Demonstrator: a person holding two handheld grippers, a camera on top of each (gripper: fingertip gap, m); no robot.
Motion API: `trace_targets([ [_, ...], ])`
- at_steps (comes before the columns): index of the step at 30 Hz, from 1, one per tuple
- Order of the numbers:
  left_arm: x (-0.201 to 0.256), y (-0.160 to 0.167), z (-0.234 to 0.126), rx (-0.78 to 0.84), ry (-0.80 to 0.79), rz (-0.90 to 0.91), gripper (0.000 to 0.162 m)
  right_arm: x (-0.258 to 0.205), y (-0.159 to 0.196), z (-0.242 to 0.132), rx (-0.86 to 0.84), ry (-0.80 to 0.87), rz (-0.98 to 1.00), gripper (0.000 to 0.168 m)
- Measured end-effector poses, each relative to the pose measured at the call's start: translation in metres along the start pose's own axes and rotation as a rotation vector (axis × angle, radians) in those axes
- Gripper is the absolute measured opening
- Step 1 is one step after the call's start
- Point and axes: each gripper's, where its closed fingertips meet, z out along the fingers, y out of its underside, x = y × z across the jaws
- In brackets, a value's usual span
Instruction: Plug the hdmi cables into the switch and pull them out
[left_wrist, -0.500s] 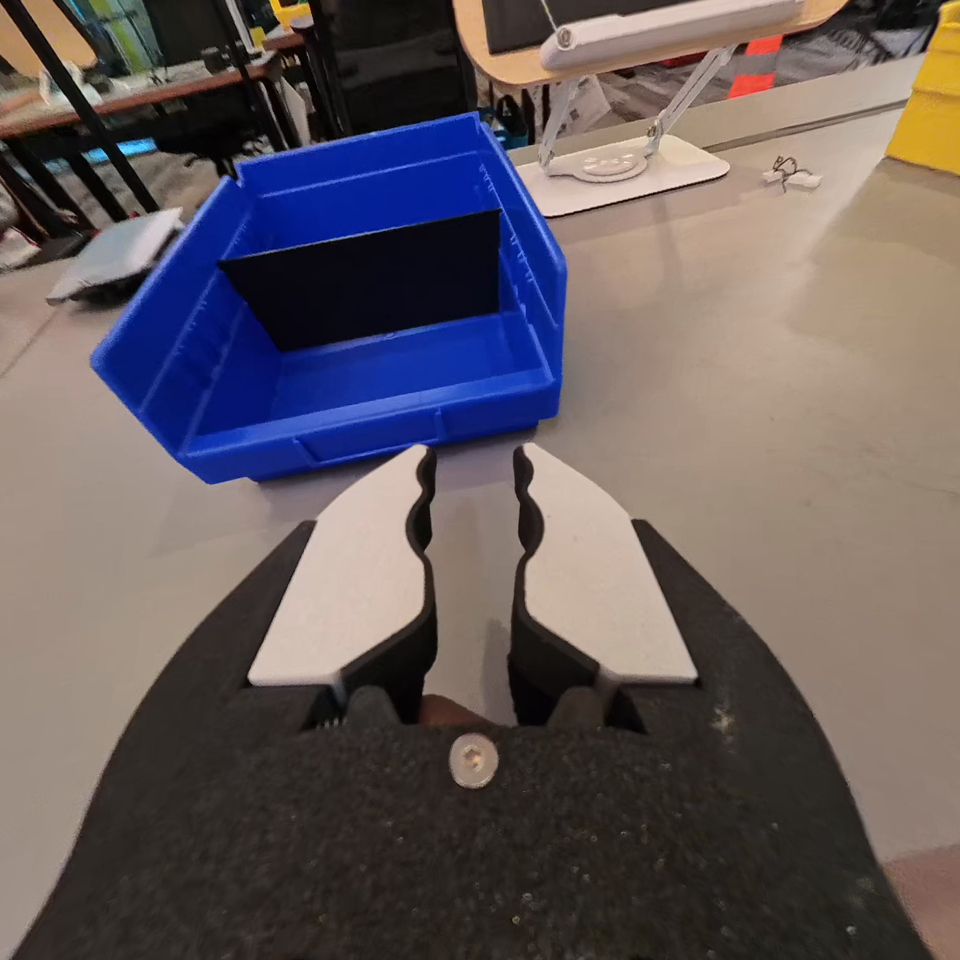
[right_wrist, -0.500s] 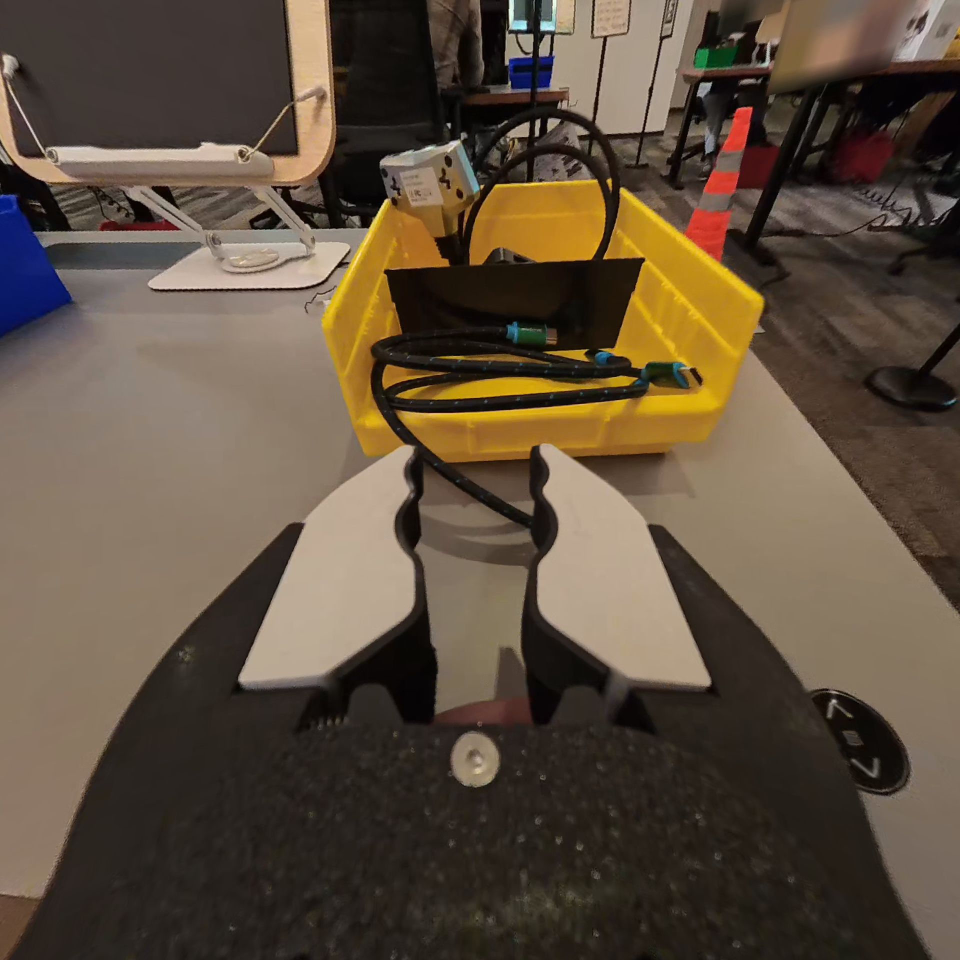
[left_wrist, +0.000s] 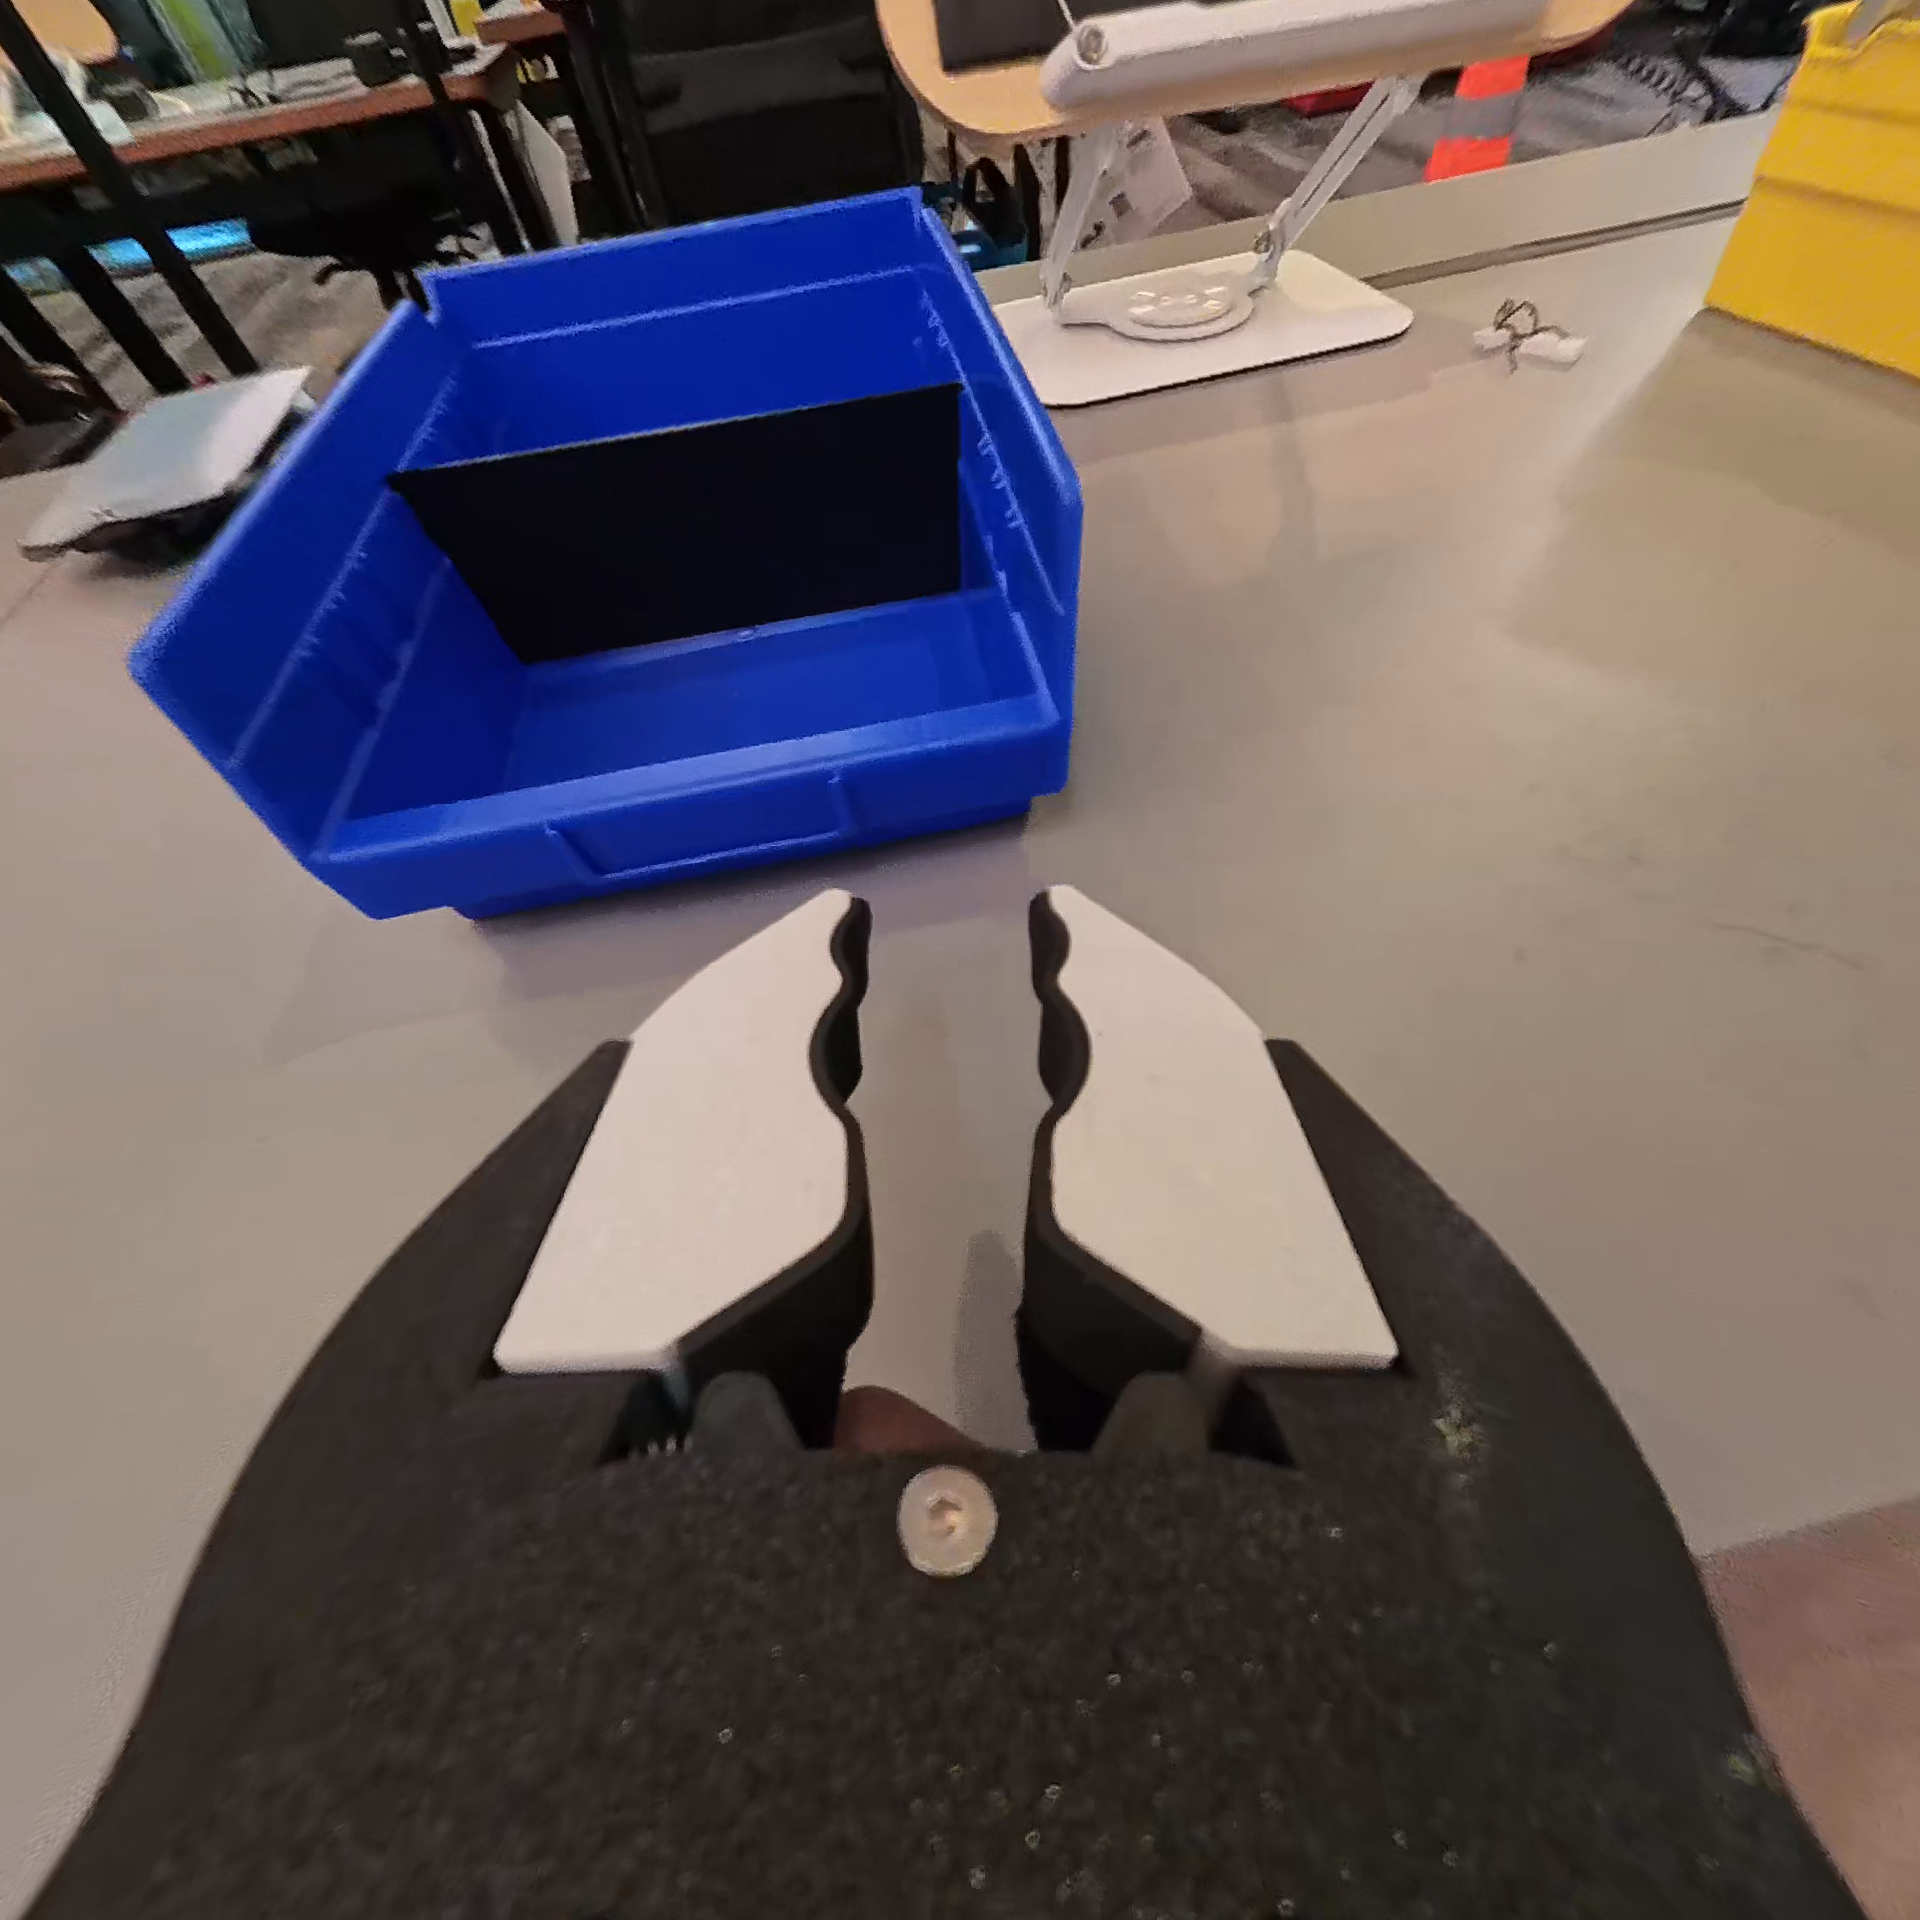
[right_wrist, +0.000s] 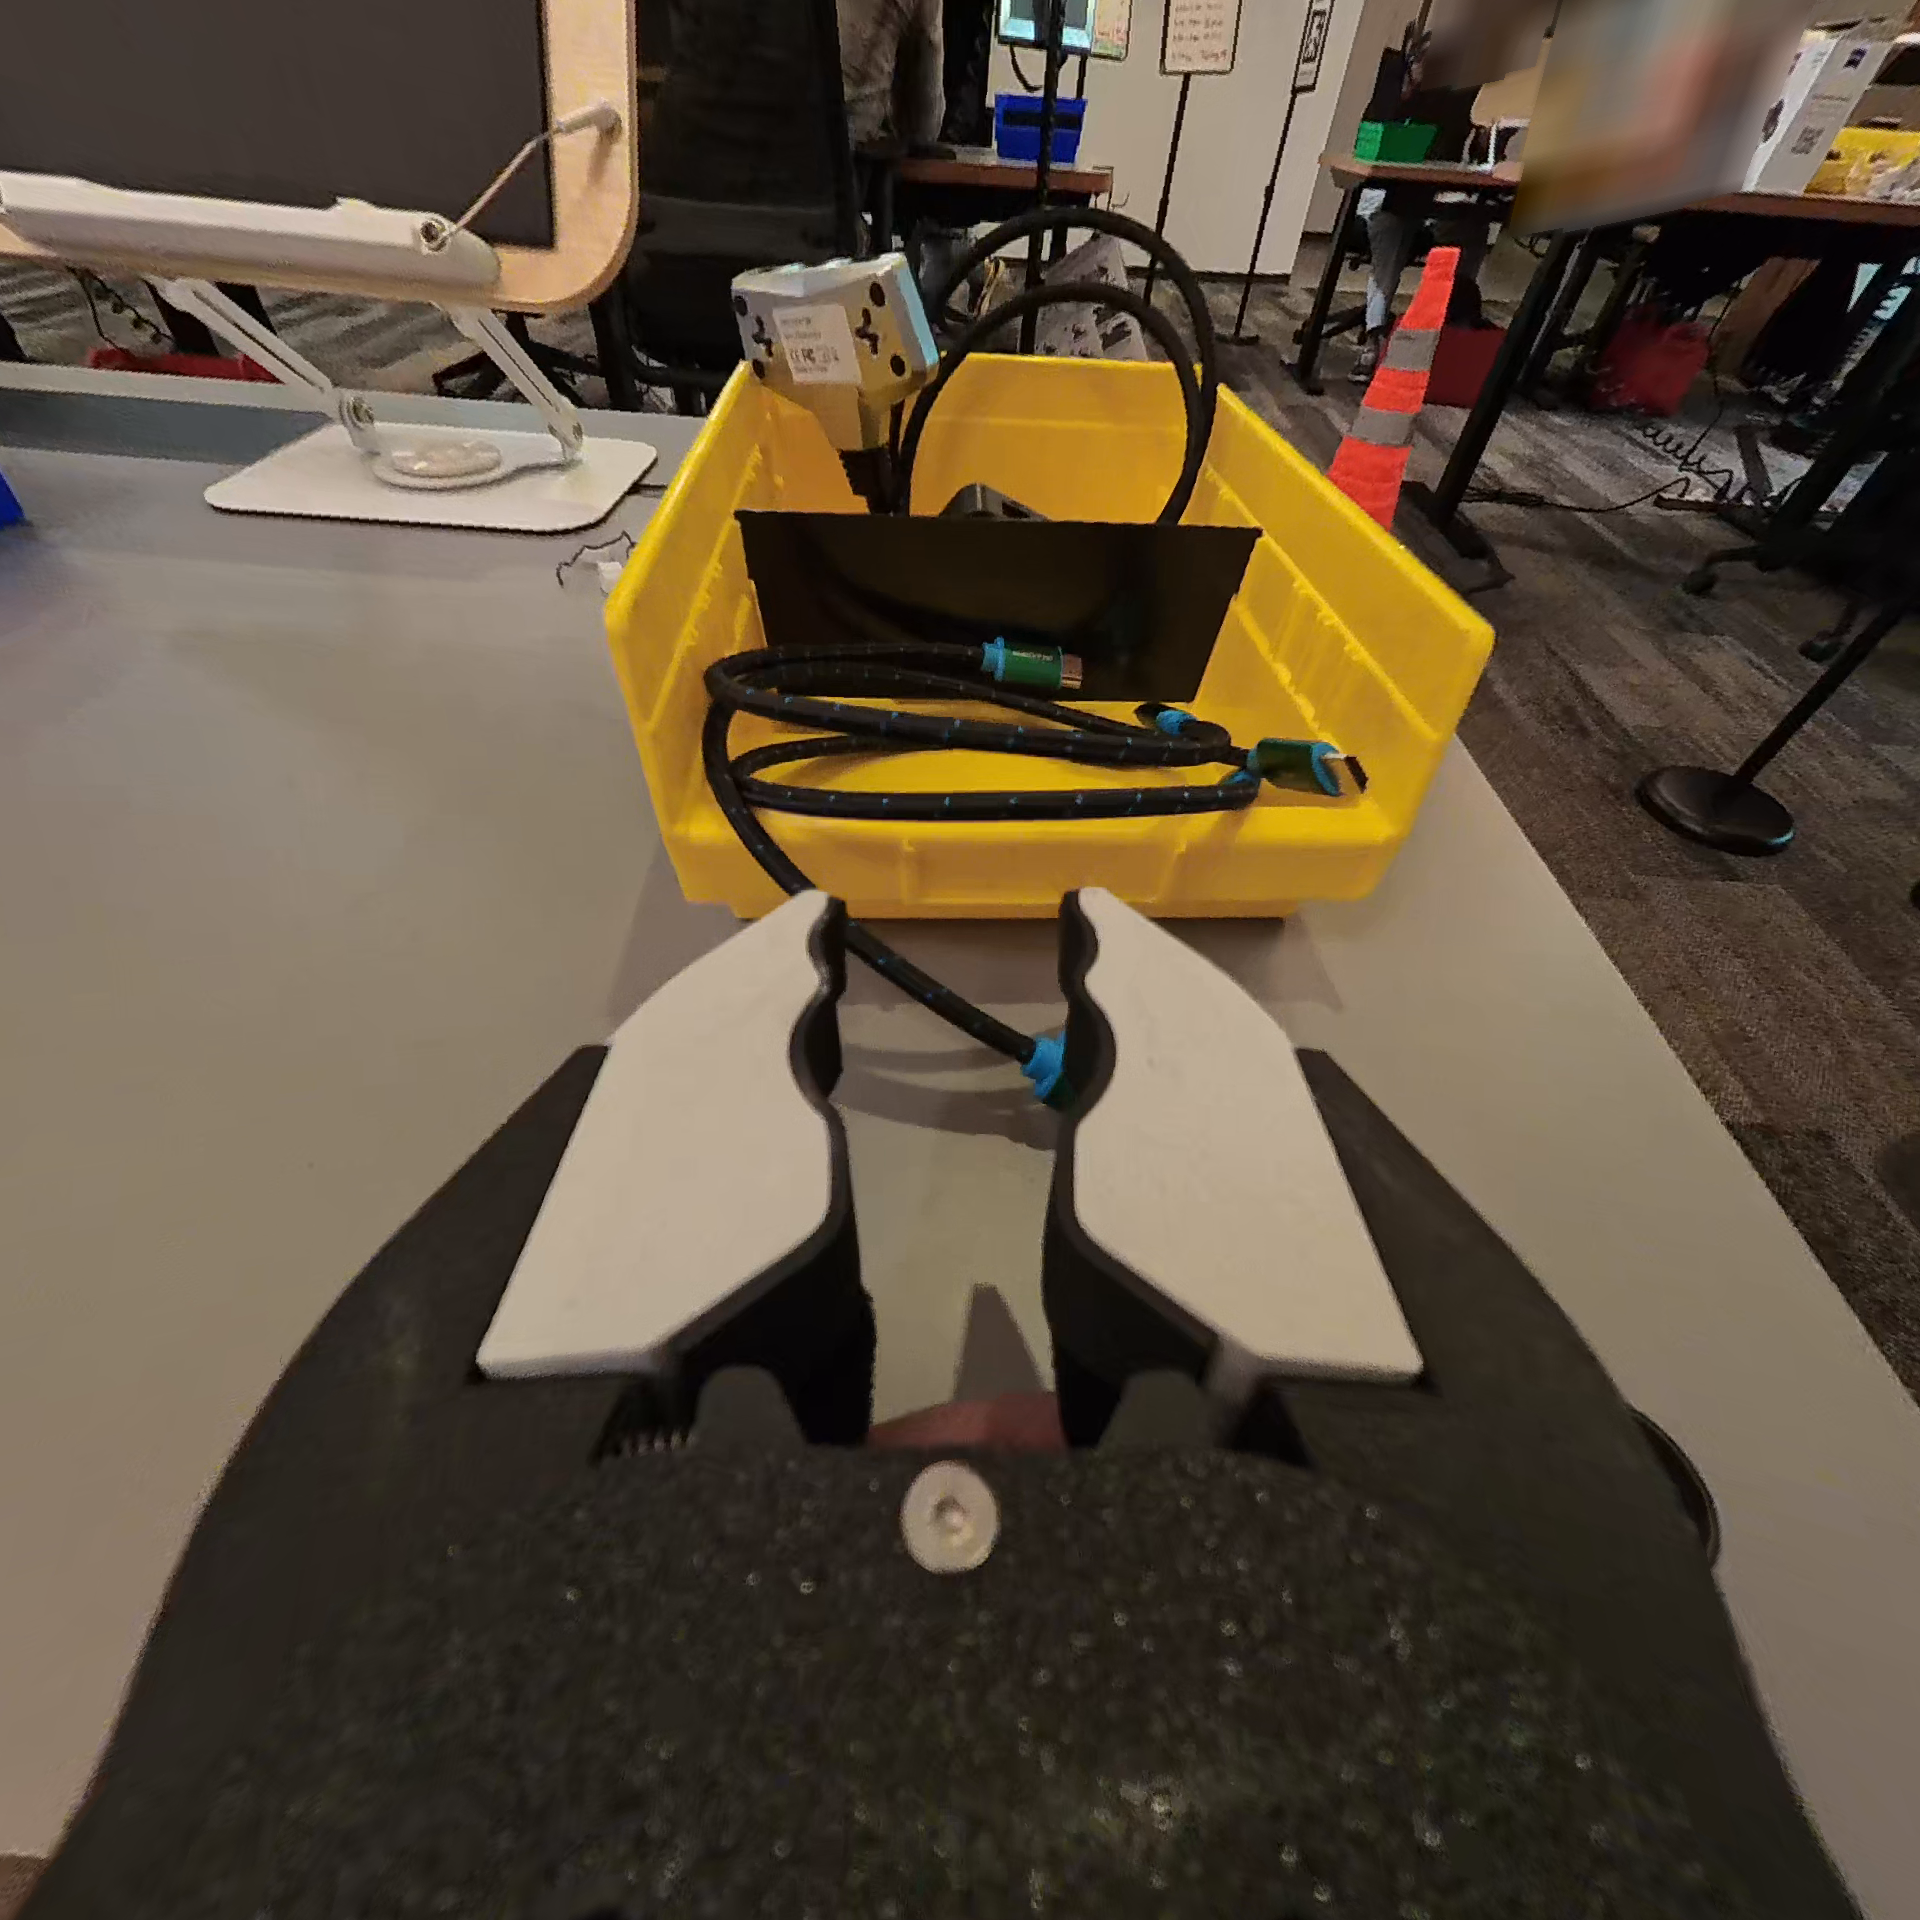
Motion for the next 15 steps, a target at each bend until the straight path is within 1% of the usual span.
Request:
trace_targets([
  [2,0.003,-0.001,0.0,0.008,0.02,-0.009,0.03,0.0,-0.001,-0.003,0.009,0.002,0.003,0.038],
  [9,0.013,-0.001,0.006,-0.003,0.031,0.058,0.03,-0.005,0.0,-0.003,0.001,-0.007,-0.017,0.039],
  [10,0.015,-0.002,0.007,-0.004,0.031,0.071,0.03,-0.011,0.0,0.0,0.004,-0.025,-0.042,0.042],
  [12,0.019,-0.004,0.009,0.005,0.031,0.099,0.03,-0.047,-0.006,0.01,0.038,-0.167,-0.058,0.049],
  [13,0.022,-0.005,0.01,0.006,0.032,0.111,0.03,-0.067,-0.006,0.017,0.02,-0.24,-0.035,0.052],
  [15,0.027,-0.006,0.011,0.01,0.038,0.132,0.03,-0.094,-0.004,0.036,-0.044,-0.308,0.007,0.055],
])
